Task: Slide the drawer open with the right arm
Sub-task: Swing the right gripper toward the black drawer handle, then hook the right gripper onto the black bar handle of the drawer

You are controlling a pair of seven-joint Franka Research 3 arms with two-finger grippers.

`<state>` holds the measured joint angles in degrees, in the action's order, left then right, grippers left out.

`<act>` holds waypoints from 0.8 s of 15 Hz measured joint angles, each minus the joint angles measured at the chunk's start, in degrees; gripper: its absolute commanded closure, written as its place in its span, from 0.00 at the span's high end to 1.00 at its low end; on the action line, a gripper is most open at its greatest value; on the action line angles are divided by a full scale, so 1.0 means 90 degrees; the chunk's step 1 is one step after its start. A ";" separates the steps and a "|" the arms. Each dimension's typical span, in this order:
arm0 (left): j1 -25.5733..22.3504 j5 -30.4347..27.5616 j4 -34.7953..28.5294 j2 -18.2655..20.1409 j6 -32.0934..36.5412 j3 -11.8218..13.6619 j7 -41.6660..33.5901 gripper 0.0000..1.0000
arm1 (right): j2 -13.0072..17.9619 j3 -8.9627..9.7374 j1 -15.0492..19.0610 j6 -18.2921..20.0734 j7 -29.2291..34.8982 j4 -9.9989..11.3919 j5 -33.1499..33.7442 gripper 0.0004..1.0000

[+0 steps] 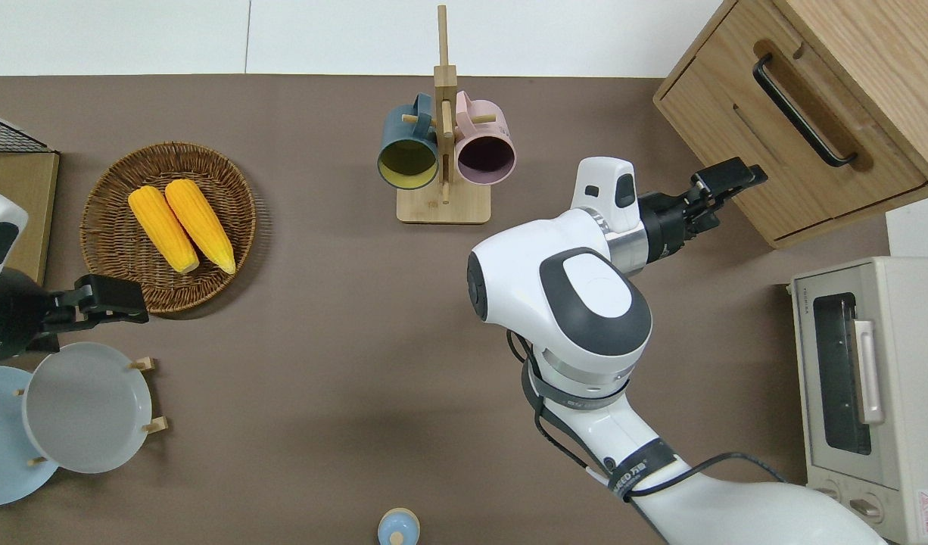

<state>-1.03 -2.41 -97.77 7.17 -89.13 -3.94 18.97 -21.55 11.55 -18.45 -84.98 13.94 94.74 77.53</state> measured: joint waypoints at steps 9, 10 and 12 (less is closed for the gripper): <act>0.0000 0.0000 0.0000 0.0000 0.0000 0.0000 0.0000 0.99 | -0.0200 -0.1040 0.0071 -0.1565 0.0509 -0.0005 0.0876 0.98; 0.0000 0.0000 0.0000 0.0000 0.0000 0.0000 0.0000 0.99 | -0.0212 -0.1139 0.0076 -0.1700 0.0583 -0.0005 0.0934 0.97; 0.0000 0.0000 0.0000 0.0000 0.0000 0.0000 0.0000 0.99 | -0.0241 -0.1359 0.0089 -0.1949 0.0723 -0.0005 0.1085 0.97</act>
<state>-1.03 -2.41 -97.77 7.17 -89.13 -3.94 18.96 -23.72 -0.69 -17.65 -102.52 20.44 94.69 87.30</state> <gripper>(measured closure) 0.004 0.031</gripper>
